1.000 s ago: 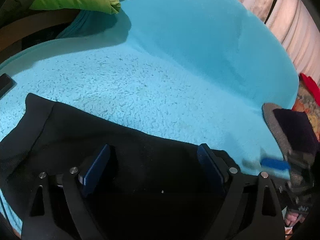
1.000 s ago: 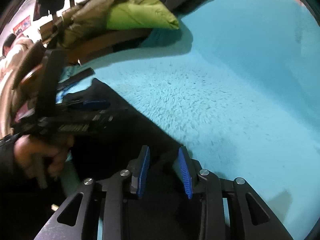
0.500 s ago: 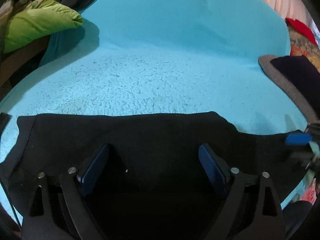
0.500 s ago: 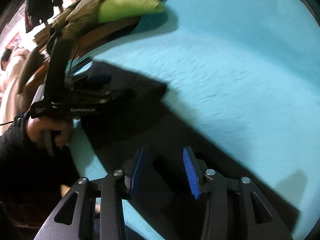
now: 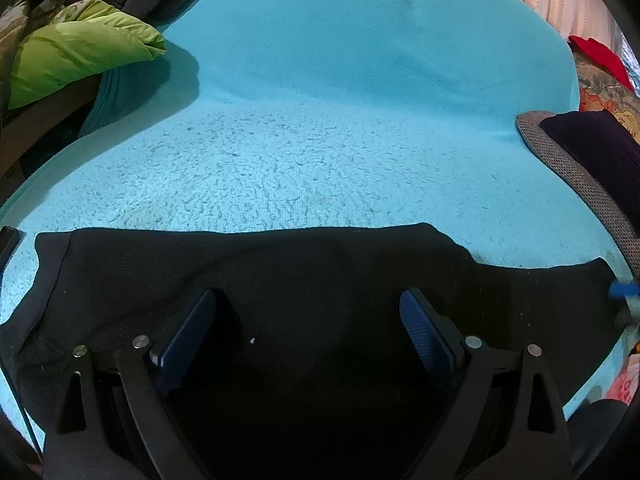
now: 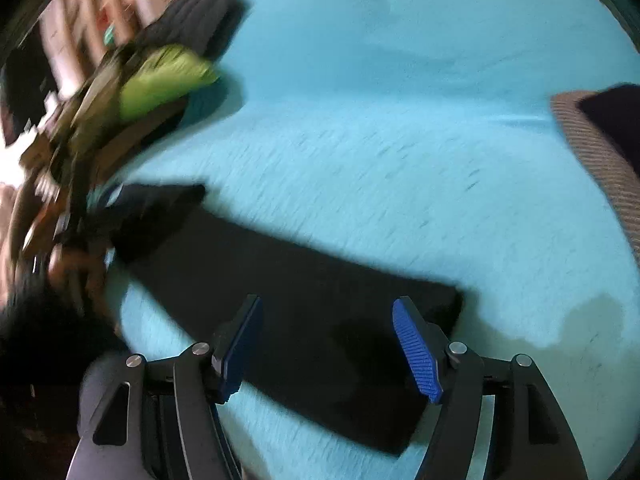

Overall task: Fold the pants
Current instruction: 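Move both open grippers over the folded pants edge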

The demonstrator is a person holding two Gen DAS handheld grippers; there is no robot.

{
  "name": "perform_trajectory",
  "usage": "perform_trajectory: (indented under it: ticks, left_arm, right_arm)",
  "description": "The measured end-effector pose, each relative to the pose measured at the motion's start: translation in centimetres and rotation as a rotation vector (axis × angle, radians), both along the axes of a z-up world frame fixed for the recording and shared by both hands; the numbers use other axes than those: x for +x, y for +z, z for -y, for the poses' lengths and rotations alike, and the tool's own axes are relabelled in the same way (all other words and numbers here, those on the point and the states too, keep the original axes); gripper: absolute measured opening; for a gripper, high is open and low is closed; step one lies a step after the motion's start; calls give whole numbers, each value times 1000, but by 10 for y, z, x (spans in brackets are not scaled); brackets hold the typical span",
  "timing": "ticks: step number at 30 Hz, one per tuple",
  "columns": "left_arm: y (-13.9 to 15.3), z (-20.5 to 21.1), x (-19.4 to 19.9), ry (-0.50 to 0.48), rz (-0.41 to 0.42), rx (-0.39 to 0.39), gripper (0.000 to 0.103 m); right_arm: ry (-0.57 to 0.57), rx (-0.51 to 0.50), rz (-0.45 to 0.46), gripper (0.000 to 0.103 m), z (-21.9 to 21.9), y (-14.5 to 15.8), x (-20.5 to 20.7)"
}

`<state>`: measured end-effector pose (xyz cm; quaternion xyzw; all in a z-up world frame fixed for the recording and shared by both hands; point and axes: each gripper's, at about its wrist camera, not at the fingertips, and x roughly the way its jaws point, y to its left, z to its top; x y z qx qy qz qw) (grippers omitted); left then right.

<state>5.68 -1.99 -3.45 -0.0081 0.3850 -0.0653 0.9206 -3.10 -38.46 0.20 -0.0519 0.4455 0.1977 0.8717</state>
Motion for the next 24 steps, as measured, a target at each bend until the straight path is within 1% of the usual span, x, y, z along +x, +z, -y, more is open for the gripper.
perform_trajectory:
  ticks: [1, 2, 3, 4, 5, 7, 9, 10, 11, 12, 13, 14, 16, 17, 18, 19, 20, 21, 23, 24]
  left_arm:
    - [0, 0, -1, 0, 1, 0, 94]
    - [0, 0, -1, -1, 2, 0, 94]
    - [0, -1, -1, -3, 3, 0, 94]
    - [0, -1, -2, -3, 5, -1, 94]
    - [0, -1, -3, -4, 7, 0, 94]
    - [-1, -2, -5, -8, 10, 3, 94]
    - [-1, -3, -5, -9, 11, 4, 94]
    - [0, -3, -5, -7, 12, 6, 94]
    - [-1, -2, -5, -5, 12, 7, 94]
    - [0, -2, -5, -4, 11, 8, 94]
    - [0, -2, -5, -3, 12, 8, 94]
    - [0, -2, -5, -2, 13, 8, 94]
    - [0, -2, -7, -3, 18, 5, 94]
    - [0, -3, -8, -3, 20, 5, 94]
    - [-1, -3, -8, -3, 22, 6, 94]
    - [-1, -3, -8, -2, 23, 7, 94]
    - [-1, -3, -8, -1, 24, 9, 94]
    - [0, -3, -9, 3, 28, 10, 94]
    - [1, -5, -11, 20, 39, 5, 94]
    - [4, -8, -15, 45, 58, 2, 94]
  right_arm:
    - [-2, -75, -6, 68, -11, -12, -2]
    - [-1, -71, 54, 69, -12, -13, -8]
    - [-19, -55, 46, 70, -10, -12, -7]
    - [-43, -44, 39, 67, -9, -8, -6]
    - [-62, -34, 46, 67, -6, -4, -8]
    - [-104, 9, 95, 68, 2, 12, -21]
    - [-110, 67, 120, 70, 7, 19, -36]
    - [-104, 82, 111, 69, 9, 15, -41]
    - [-98, 75, 85, 69, 11, 7, -46]
    - [-98, 56, 44, 69, 12, -5, -50]
    - [-97, 39, 31, 70, 13, -14, -50]
    - [-94, 37, 81, 70, 12, -11, -56]
    - [-118, 60, 67, 70, 11, -6, -56]
    - [-124, 90, 74, 70, 12, -4, -57]
    - [-107, 124, 98, 70, 11, 2, -61]
    - [-84, 137, 115, 70, 7, 6, -64]
    - [-78, 127, 108, 70, 4, 4, -63]
    - [-89, 105, 83, 72, 1, -3, -59]
    - [-124, 96, 14, 73, 1, -19, -48]
    - [-134, 125, 36, 74, 4, -21, -50]
